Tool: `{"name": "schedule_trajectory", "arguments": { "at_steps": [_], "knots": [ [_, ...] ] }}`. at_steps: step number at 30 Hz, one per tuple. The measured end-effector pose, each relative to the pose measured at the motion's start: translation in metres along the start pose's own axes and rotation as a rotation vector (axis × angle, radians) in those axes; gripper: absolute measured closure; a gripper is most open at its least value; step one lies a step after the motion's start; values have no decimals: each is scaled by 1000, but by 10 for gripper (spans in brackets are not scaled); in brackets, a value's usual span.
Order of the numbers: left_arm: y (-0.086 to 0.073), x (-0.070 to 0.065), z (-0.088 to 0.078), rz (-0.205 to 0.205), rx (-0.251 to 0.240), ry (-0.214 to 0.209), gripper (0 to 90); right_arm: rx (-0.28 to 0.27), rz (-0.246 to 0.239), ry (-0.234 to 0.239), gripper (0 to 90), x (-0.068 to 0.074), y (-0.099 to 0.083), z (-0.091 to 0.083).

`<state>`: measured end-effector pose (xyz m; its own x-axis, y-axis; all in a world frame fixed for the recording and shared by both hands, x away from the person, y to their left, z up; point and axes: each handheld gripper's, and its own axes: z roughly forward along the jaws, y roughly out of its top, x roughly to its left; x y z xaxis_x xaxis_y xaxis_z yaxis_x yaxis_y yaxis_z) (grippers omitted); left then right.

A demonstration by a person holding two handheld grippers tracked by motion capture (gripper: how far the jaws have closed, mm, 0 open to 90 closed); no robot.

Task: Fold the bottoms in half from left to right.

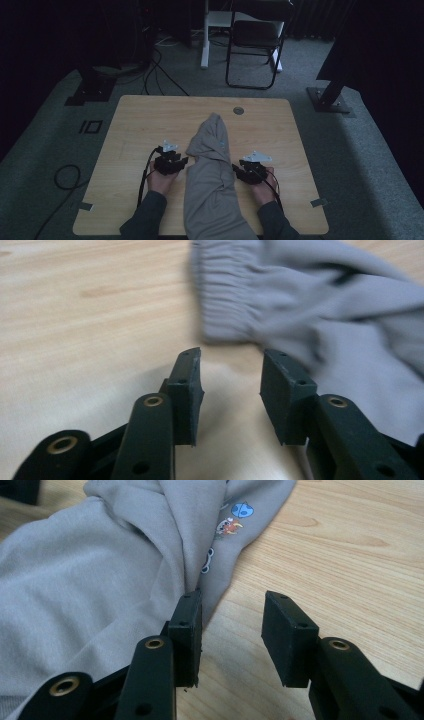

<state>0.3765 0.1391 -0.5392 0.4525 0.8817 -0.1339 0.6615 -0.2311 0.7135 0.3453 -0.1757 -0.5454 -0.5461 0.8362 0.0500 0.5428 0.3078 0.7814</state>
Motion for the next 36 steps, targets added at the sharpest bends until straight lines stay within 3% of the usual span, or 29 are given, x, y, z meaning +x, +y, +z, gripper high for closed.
{"name": "schedule_trajectory", "arguments": {
  "at_steps": [4,9,11,13,14,19,23,28,32,36],
  "knots": [
    [5,-5,14,36,18,13,500,-1,6,-5,603,-4,-2,-1],
    [9,-10,27,34,21,50,399,6,11,-5,601,-5,-4,0],
    [12,-11,30,32,15,54,419,3,5,-3,599,-4,-4,0],
    [14,-12,31,32,16,76,575,3,4,-2,598,-4,-4,0],
    [15,-11,31,19,16,77,609,4,3,-2,597,-4,-4,1],
    [18,-5,26,15,1,86,627,4,7,-3,596,-5,-4,1],
    [23,11,10,-18,-39,93,628,6,2,-2,596,-4,-3,2],
    [34,41,-15,-62,-85,136,629,6,0,-3,596,-3,-3,1],
    [42,64,-31,-73,-96,161,629,8,-1,5,596,-1,-2,3],
    [45,74,-37,-65,-82,187,629,15,-27,19,597,8,2,10]
  ]
}}
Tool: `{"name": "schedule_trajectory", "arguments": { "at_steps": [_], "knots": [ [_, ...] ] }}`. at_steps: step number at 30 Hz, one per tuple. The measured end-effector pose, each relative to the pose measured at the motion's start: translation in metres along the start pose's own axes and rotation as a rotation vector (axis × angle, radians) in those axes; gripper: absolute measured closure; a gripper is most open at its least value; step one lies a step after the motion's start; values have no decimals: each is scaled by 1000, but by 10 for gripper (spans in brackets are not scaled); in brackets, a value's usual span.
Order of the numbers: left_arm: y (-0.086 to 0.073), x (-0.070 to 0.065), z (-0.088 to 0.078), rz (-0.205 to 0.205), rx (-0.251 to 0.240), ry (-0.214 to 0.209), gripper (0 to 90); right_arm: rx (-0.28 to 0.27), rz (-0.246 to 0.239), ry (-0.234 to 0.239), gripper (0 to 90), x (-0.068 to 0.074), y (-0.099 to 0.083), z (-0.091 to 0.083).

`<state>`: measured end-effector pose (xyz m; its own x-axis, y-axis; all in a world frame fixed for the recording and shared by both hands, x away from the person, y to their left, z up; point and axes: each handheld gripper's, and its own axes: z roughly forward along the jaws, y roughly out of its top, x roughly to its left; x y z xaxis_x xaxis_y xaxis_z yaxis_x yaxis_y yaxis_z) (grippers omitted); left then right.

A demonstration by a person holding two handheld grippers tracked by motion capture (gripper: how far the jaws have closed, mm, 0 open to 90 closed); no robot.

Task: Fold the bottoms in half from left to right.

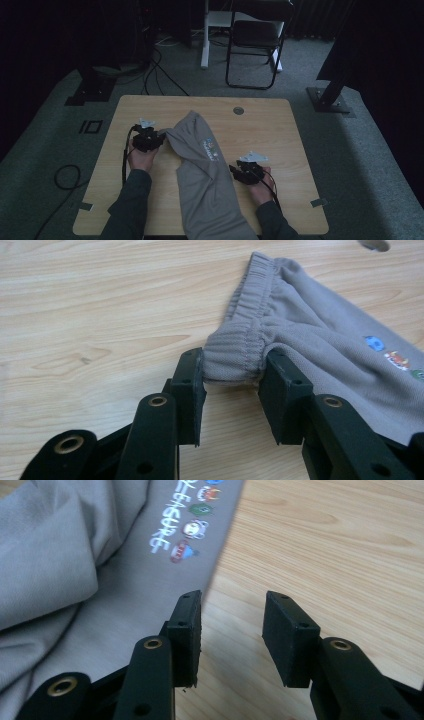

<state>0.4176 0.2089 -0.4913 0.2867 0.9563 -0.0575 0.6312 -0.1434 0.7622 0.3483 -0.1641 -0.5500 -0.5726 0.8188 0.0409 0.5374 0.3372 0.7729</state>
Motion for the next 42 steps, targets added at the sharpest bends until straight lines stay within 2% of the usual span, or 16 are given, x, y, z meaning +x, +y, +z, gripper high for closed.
{"name": "schedule_trajectory", "arguments": {
  "at_steps": [3,7,12,16,19,21,22,23,25,27,30,33,35,38,40,42],
  "knots": [
    [0,6,-1,-14,5,-2,629,4,-22,16,598,8,4,8],
    [-2,14,-5,-25,4,7,630,33,-74,6,607,18,4,16],
    [1,29,-13,-54,-5,34,631,39,-61,22,606,16,4,15],
    [17,32,-11,-66,-4,54,631,39,-60,21,607,15,4,15],
    [39,18,-1,-77,-26,46,633,37,-58,21,607,15,4,15],
    [53,1,10,-101,-49,-11,632,31,-56,21,606,15,4,16],
    [53,1,10,-101,-49,-11,630,31,-56,21,605,15,4,16],
    [63,-26,27,-70,-43,-107,624,31,-53,20,597,16,4,17],
    [65,-44,37,-36,-43,-156,611,38,-53,18,584,16,6,17],
    [63,-56,44,-19,-31,-182,599,44,-53,15,574,16,6,17],
    [57,-58,48,-10,-5,-185,591,44,-49,14,570,16,6,16],
    [54,-51,51,-45,7,-194,591,44,-49,15,566,16,5,16],
    [54,-49,53,-51,13,-179,592,46,-50,15,560,16,6,17],
    [56,-50,53,-59,2,-180,591,46,-41,-6,553,17,9,17],
    [57,-52,53,-44,4,-173,591,11,-13,14,558,18,15,16],
    [57,-53,53,-34,9,-163,592,-10,-20,60,542,23,24,15]
  ]
}}
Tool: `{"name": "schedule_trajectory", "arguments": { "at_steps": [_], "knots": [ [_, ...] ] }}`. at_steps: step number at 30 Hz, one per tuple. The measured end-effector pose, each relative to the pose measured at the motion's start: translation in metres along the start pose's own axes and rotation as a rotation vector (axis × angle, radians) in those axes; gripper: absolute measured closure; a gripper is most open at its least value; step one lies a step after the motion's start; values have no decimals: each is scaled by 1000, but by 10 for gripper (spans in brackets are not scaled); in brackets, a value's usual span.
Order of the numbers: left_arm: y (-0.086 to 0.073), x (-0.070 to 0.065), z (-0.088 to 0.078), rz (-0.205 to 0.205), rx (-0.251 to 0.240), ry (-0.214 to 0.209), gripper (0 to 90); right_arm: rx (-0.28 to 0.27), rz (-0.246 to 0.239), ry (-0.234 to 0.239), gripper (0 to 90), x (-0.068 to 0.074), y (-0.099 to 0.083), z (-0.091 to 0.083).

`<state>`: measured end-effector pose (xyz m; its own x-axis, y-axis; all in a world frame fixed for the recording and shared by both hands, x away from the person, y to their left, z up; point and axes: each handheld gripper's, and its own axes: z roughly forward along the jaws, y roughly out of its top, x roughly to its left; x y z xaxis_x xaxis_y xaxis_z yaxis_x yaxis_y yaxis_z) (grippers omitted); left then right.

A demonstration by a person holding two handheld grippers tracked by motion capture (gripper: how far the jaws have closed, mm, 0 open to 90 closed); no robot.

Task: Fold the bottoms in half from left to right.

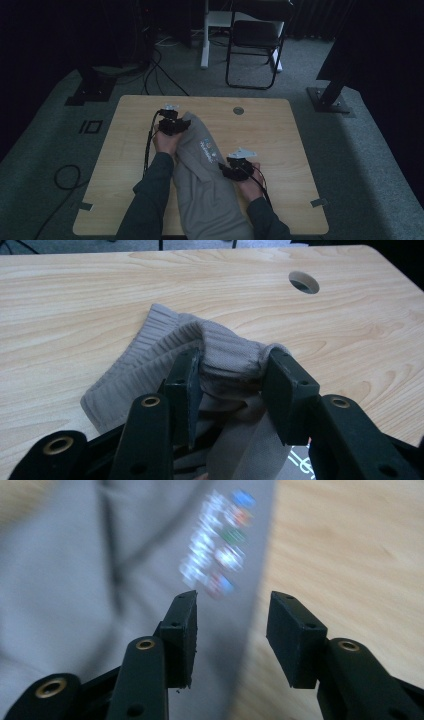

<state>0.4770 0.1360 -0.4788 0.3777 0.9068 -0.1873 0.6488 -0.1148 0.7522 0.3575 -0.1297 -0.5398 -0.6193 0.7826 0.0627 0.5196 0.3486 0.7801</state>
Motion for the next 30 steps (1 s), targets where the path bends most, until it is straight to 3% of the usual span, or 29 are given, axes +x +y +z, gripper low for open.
{"name": "schedule_trajectory", "arguments": {
  "at_steps": [4,5,7,11,12,14,16,18,22,24,28,30],
  "knots": [
    [3,-1,0,13,7,21,592,-26,-48,91,534,20,22,6],
    [3,-1,0,13,7,21,592,-26,-48,91,534,20,22,6],
    [5,-1,0,21,5,30,592,-33,-66,147,530,33,31,15],
    [7,3,0,16,2,47,592,3,-88,205,523,50,44,40],
    [7,5,0,15,6,50,592,16,-97,215,554,51,45,44],
    [6,8,1,2,9,58,593,66,-105,234,766,52,47,52],
    [6,10,1,-5,9,67,594,48,-75,204,898,48,45,48],
    [7,12,0,-2,5,75,596,14,-31,200,900,39,42,37],
    [8,16,-2,-18,0,96,596,-20,42,90,900,11,33,17],
    [8,17,-1,-22,0,100,596,-1,102,26,900,-11,24,10],
    [7,19,1,-26,0,118,580,59,131,-40,900,-25,10,13],
    [7,21,1,-25,2,125,566,74,137,-44,900,-28,6,15]
  ]
}}
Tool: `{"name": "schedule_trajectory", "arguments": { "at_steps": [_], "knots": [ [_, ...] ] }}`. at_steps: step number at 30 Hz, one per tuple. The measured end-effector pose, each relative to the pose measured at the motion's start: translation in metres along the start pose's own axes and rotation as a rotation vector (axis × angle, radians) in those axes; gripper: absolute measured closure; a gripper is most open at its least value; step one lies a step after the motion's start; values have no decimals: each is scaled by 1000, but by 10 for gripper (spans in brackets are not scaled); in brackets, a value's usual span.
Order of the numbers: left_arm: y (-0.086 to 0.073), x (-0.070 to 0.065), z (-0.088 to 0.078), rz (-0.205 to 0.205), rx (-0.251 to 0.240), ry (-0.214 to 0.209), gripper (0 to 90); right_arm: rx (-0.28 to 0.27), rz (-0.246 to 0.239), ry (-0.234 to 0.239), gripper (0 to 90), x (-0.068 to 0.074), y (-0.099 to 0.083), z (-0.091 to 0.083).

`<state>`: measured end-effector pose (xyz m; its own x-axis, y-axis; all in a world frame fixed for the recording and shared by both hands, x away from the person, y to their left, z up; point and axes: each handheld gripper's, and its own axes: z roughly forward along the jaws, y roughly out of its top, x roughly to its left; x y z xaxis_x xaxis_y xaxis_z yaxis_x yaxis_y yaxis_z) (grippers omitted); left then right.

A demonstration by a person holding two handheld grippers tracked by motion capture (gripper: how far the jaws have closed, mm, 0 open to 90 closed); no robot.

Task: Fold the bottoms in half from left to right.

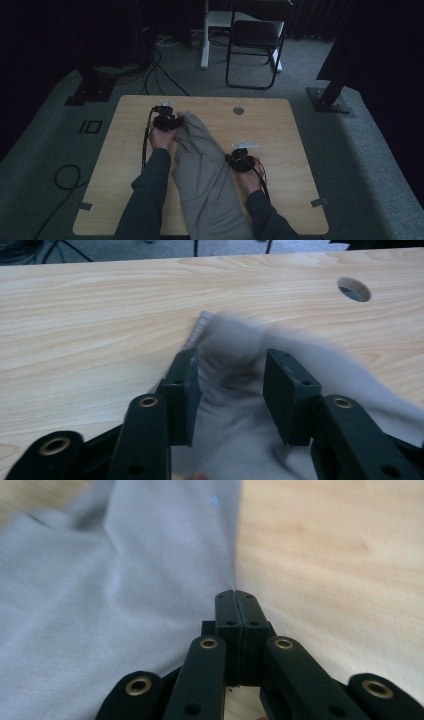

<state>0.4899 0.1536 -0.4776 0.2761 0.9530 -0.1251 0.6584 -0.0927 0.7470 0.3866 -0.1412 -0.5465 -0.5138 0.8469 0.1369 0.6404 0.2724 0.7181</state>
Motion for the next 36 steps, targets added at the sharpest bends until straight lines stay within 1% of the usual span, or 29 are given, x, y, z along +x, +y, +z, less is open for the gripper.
{"name": "schedule_trajectory", "arguments": {
  "at_steps": [1,2,3,5,6,7,9,11,14,16,19,20,22,23,24,25,26,27,28,29,30,31,33,36],
  "knots": [
    [0,2,-1,-2,-1,9,563,16,8,-4,900,-2,-4,2],
    [0,4,-2,-9,-5,22,554,0,15,7,900,-4,-6,2],
    [1,6,-3,-14,-9,29,541,4,15,7,900,-4,-6,1],
    [1,10,-7,-30,-14,37,536,9,4,-2,900,-3,-5,1],
    [1,11,-8,-35,-10,36,536,10,-6,-3,900,-3,-5,1],
    [0,10,-9,-32,-6,28,536,12,-11,-1,891,-3,-5,1],
    [-3,5,-12,-8,14,2,529,17,-22,13,841,-2,-4,1],
    [-9,-2,-17,19,10,-31,524,18,-35,24,803,-2,-5,1],
    [-23,-14,-24,67,23,-61,524,13,-43,37,763,-2,-6,0],
    [-35,-20,-28,86,36,-61,524,12,-37,38,731,-2,-6,-1],
    [-54,-28,-32,95,54,-55,523,-10,-48,35,711,-1,-5,-4],
    [-60,-30,-33,107,68,-61,523,-17,-51,35,711,-1,-4,-6],
    [-74,-35,-33,123,84,-56,524,-31,-62,39,709,0,-2,-7],
    [-74,-35,-33,123,84,-56,530,-31,-62,39,709,0,-2,-7],
    [-91,-41,-29,134,115,-75,530,-38,-66,40,709,1,-1,-8],
    [-96,-43,-27,144,126,-72,532,-40,-85,52,709,3,1,-6],
    [-100,-44,-25,146,134,-69,537,-36,-94,53,710,5,1,-5],
    [-105,-45,-21,141,148,-74,548,-32,-101,55,711,6,2,-4],
    [-108,-46,-18,148,161,-66,564,-23,-110,63,711,7,2,-1],
    [-111,-48,-18,167,139,-49,582,-16,-120,64,713,9,2,1],
    [-111,-48,-18,176,135,-38,630,-10,-130,61,713,10,2,3],
    [-110,-48,-18,175,136,-40,691,-2,-136,59,713,12,2,5],
    [-107,-46,-16,181,135,-13,791,7,-145,54,713,13,3,9],
    [-101,-37,-11,161,127,9,840,4,-144,54,684,14,6,13]
  ]
}}
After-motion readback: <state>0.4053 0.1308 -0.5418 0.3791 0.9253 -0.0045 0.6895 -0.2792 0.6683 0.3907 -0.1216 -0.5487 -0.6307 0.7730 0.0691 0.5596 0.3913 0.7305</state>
